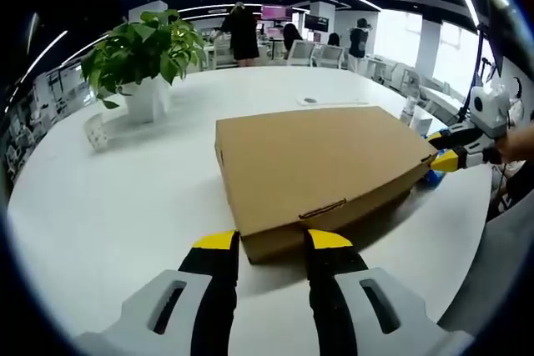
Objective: Operate the shoe box by opening the lid, removing the specified soft item, and placing it in the target area until the item is outside and the box remains undamaged.
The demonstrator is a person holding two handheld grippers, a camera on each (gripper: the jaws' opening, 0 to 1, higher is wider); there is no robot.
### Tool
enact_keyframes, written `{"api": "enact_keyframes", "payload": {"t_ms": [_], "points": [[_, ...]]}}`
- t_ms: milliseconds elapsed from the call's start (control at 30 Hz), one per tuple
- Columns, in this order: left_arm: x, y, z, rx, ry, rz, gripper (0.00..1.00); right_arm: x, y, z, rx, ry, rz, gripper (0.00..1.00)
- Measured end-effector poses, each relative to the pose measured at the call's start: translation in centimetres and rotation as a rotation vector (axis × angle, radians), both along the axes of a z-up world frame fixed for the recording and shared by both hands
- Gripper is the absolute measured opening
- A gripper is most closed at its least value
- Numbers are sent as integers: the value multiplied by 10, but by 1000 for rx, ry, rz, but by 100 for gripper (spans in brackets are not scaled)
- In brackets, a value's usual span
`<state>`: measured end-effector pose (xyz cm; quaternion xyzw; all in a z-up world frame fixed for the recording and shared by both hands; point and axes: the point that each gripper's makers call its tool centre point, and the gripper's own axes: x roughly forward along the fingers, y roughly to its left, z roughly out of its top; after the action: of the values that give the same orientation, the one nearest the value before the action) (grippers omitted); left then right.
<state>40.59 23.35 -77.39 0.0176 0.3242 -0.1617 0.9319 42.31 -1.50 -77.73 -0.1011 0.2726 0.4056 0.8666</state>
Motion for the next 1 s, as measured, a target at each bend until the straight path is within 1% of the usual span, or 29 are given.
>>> {"api": "enact_keyframes", "payload": {"t_ms": [67,100,333,733,1000], "points": [[1,-2,0,-11,2,4,31,2,-2,-1,0,4,-6,29],[2,-3,0,-12,1,2,31,3,-3,-2,-1,13,-14,29],[4,-7,0,-11,1,1,31,4,-7,-3,0,17,-27,28],[2,-11,0,-14,-1,2,31,0,-10,-3,-4,14,-30,28],[0,-14,0,-11,3,-6,31,0,-13,-4,3,22,-40,28]]}}
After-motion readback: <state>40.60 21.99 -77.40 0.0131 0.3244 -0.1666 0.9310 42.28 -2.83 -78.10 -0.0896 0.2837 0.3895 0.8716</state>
